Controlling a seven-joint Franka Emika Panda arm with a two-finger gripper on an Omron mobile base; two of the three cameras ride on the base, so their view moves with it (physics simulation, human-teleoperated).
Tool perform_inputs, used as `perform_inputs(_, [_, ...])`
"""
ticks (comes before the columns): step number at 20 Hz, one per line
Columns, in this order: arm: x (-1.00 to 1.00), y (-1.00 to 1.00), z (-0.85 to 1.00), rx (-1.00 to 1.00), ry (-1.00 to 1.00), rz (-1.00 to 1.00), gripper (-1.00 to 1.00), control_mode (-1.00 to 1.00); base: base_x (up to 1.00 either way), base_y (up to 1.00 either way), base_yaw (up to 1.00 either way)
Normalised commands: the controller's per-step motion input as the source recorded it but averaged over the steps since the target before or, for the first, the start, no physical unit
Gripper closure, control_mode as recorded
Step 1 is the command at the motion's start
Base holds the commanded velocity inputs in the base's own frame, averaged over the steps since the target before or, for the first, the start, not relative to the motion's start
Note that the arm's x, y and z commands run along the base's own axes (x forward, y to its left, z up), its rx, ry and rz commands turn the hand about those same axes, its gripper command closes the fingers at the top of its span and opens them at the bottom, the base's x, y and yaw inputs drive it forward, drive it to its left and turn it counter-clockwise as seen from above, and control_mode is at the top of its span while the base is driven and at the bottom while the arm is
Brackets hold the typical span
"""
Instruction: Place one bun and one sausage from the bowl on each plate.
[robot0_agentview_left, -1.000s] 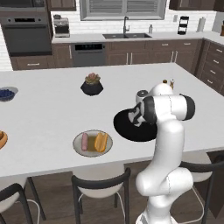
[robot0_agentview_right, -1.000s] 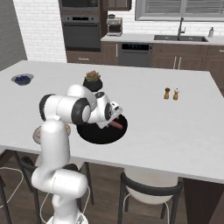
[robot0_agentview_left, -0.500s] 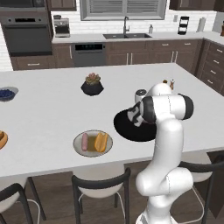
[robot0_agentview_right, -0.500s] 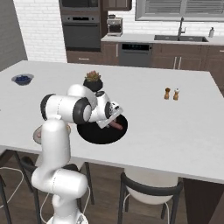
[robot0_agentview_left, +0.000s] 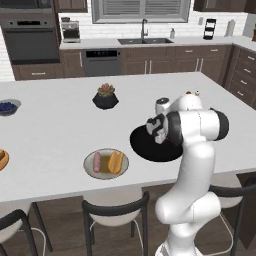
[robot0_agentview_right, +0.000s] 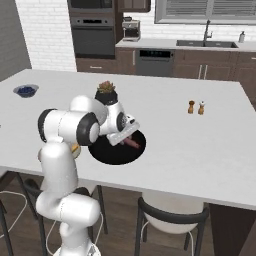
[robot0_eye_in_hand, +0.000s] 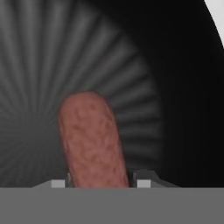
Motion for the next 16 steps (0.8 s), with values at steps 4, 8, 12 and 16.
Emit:
perform_inputs(4, [-0.99,0.0,0.5,0.0,0.0,-0.07,1.0,-1.0,0.0,0.0,0.0])
perform_inputs(8, [-0.76,0.0,0.79,0.01,0.0,-0.11,1.0,-1.0,0.0,0.0,0.0])
perform_inputs(12, [-0.51,0.0,0.86,0.07,0.01,-0.13,1.0,-1.0,0.0,0.0,0.0])
perform_inputs(16, [-0.61,-0.01,0.72,0.12,0.03,-0.22,1.0,-1.0,0.0,0.0,0.0])
